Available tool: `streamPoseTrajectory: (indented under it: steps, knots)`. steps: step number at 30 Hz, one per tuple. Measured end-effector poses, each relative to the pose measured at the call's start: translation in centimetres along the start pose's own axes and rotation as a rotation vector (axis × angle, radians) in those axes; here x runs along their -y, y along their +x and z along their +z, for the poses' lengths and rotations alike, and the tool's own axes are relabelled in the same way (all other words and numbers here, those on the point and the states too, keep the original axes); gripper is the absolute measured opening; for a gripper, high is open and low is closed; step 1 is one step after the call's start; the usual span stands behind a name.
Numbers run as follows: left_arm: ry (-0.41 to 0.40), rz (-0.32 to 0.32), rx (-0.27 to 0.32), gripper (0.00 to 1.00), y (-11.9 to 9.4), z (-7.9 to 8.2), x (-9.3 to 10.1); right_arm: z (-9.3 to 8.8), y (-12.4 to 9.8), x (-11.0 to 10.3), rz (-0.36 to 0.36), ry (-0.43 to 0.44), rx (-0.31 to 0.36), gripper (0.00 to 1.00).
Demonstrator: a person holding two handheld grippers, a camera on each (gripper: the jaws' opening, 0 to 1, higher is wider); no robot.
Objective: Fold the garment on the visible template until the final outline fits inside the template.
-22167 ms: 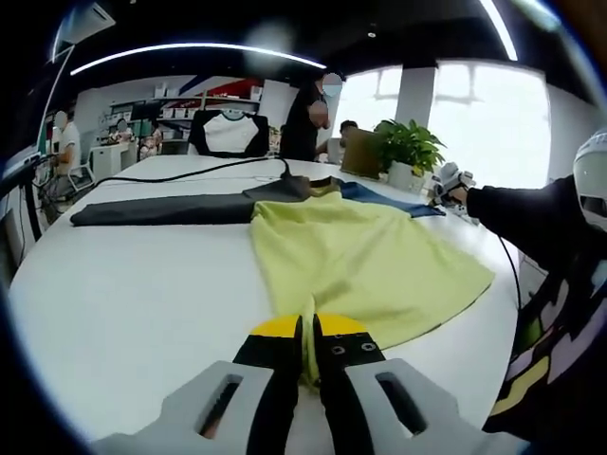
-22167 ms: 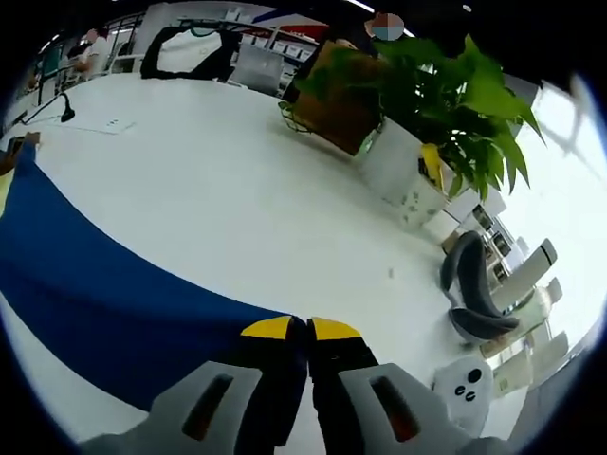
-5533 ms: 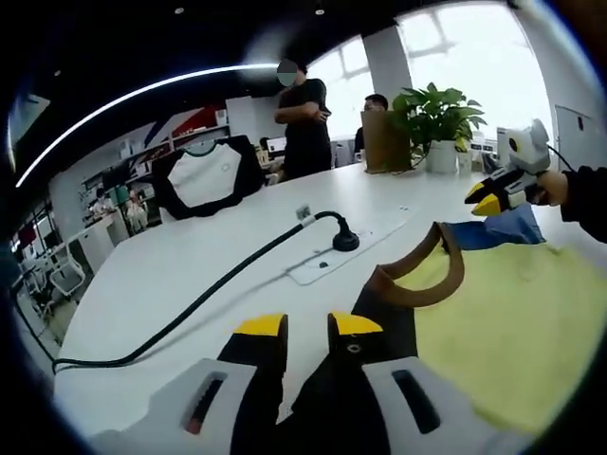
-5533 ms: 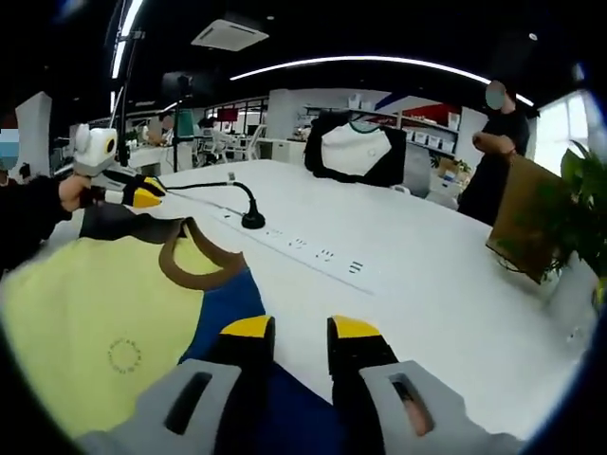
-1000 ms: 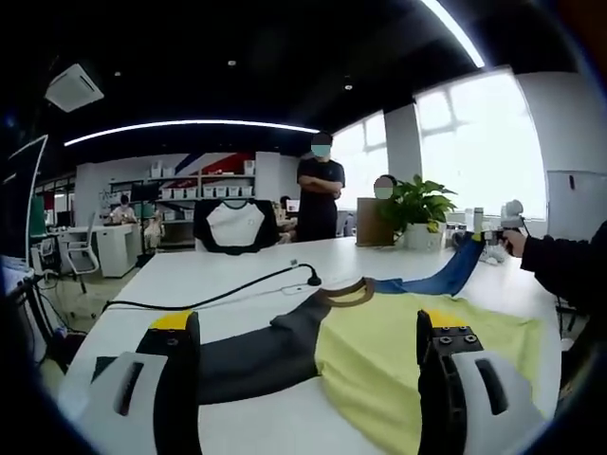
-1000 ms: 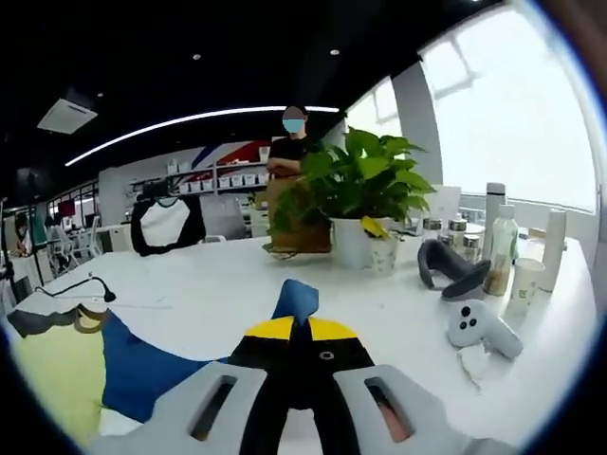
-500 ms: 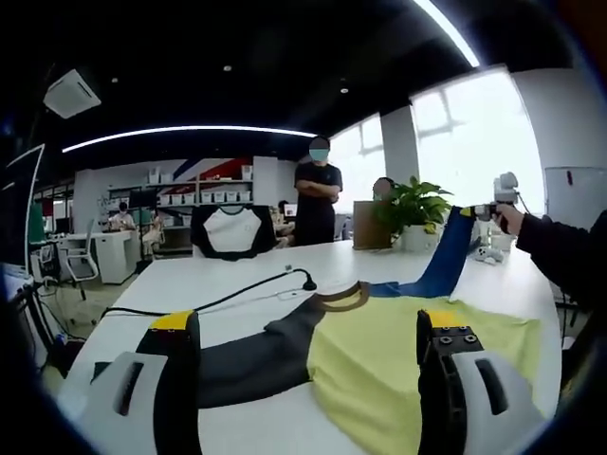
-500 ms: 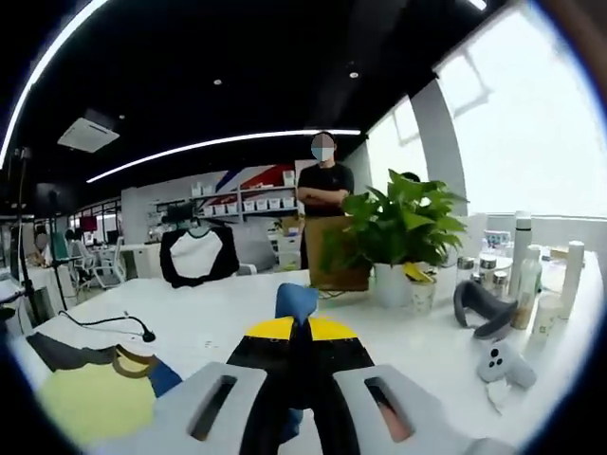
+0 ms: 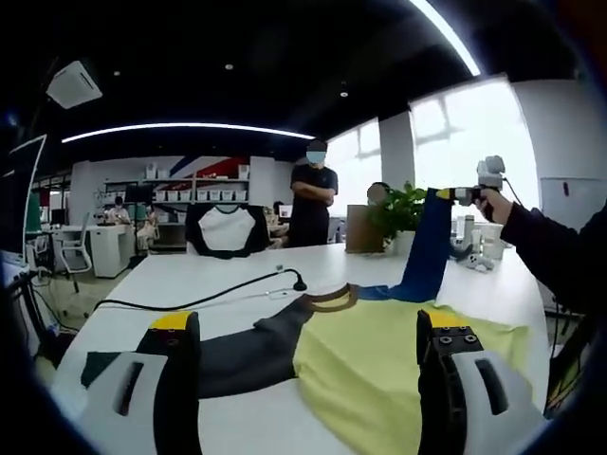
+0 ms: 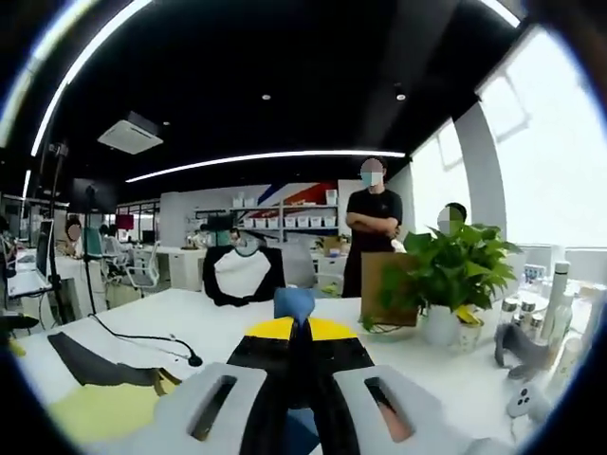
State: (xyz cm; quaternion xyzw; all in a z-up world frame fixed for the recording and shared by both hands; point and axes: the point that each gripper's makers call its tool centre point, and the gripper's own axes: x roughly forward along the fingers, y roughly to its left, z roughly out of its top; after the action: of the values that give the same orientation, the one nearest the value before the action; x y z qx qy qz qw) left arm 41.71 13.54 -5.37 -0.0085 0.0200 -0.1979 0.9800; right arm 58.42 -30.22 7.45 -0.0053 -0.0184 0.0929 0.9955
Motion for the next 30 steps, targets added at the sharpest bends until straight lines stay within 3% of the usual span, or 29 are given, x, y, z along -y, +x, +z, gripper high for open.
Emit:
streamPoseTrajectory:
  steps: [14, 30]
  knots:
    - [-0.014, 0.003, -0.003, 1.00, -0.7, -0.4, 0.4, 3.2, 2.4, -8.8, 0.153, -0.029, 0.040, 0.00]
    - [-0.037, 0.021, -0.007, 1.00, -1.5, -0.8, -0.1, 2.0, 5.6, -18.7, 0.305, -0.034, -0.005, 0.00]
